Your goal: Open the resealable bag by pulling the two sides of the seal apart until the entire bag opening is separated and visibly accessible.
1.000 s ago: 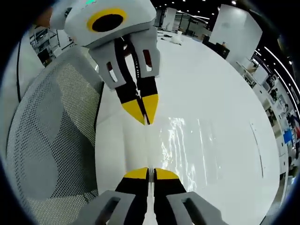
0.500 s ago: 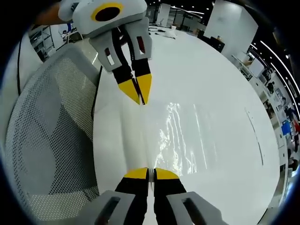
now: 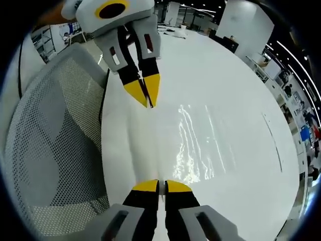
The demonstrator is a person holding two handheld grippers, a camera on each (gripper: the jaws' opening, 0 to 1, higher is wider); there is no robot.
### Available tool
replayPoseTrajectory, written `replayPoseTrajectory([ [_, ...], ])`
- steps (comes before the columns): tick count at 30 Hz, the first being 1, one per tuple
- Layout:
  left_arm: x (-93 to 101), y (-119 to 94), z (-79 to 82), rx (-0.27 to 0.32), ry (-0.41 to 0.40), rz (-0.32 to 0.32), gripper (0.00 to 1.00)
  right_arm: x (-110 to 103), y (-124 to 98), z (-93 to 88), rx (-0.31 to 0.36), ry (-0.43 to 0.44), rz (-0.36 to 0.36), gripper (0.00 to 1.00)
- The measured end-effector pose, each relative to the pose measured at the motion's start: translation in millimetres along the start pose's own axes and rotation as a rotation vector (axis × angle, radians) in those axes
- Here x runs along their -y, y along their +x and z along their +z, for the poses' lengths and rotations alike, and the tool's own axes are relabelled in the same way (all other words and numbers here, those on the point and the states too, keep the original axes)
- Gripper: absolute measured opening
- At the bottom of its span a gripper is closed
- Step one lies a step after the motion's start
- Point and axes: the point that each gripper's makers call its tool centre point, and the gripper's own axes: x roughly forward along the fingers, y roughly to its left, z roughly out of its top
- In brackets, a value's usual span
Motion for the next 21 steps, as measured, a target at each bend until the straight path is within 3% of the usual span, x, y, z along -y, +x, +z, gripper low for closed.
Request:
replayPoseTrajectory([
  [8,-2.9,2,-1.9,0.003,0.003,0.012,0.0,-13,0,2.2,0.019,-0.024,0.06,0.05],
  [21,5.0,9,-5.5,0.0,0.034,0.005,0.0,-6,-10,35.0,0.147,0.052,0.067,0.06],
])
